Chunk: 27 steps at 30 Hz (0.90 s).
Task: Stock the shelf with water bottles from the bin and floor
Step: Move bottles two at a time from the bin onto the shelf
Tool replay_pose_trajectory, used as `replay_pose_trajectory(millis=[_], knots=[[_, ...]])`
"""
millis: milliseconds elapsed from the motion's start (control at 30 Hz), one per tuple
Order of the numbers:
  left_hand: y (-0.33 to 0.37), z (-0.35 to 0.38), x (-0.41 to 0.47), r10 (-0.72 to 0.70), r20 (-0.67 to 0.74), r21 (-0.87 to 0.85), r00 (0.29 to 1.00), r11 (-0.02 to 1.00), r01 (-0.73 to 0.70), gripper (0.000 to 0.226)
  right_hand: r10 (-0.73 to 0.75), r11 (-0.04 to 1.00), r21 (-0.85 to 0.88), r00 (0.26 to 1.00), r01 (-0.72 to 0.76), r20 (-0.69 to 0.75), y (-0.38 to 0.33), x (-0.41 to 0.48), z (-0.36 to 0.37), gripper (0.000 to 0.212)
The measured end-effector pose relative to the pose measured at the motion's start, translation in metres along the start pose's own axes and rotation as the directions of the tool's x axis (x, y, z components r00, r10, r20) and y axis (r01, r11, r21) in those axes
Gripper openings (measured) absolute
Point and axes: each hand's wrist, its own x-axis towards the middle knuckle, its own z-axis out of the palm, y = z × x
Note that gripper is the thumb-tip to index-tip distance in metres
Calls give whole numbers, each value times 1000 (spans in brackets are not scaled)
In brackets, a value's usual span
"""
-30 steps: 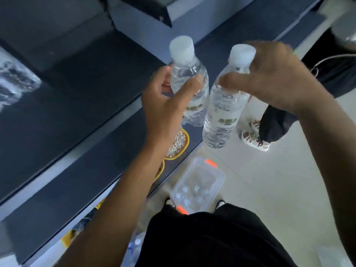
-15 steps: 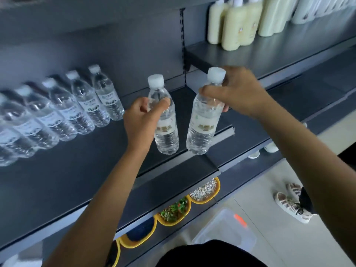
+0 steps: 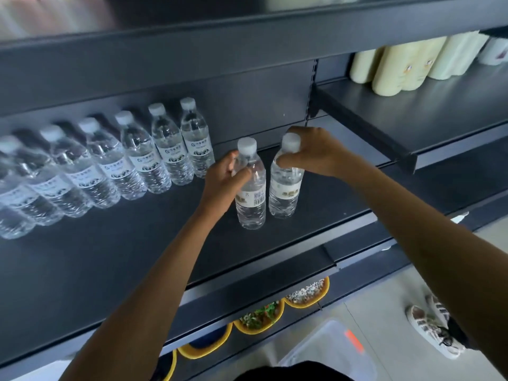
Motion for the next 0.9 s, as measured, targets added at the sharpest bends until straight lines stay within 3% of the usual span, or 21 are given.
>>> replay_pose_trajectory(millis=[133, 200, 333, 467, 600, 800, 900], knots=[[-8, -3, 3, -47, 49, -89, 998, 995, 51, 47, -35, 946, 323, 989, -13, 142, 7, 0, 8, 48], [-15, -1, -2, -29, 28, -127, 999, 991, 32, 57, -42, 891, 453, 990, -23, 134, 11, -4, 18, 54], [-27, 16, -25, 87, -154, -78, 984, 992, -100, 67, 55, 868, 496, 998, -26, -43, 3, -13, 46, 48], [-32, 20, -30, 119, -244, -45, 963, 990, -134, 76, 177, 949, 308, 925, -70, -336, -3, -13, 70, 72], [-36, 9, -30, 63, -191, -110, 980, 990, -85, 78, 170, 928, 373, 888, 2, -427, 4, -23, 83, 62], [-43, -14, -20, 8, 39, -233, 999, 973, 1, 59, 40, 773, 620, 965, 134, -258, 16, -37, 72, 45], [-45, -12, -20, 48, -7, -164, 999, 985, -48, 57, 48, 798, 586, 954, 142, -296, 7, -39, 77, 34]])
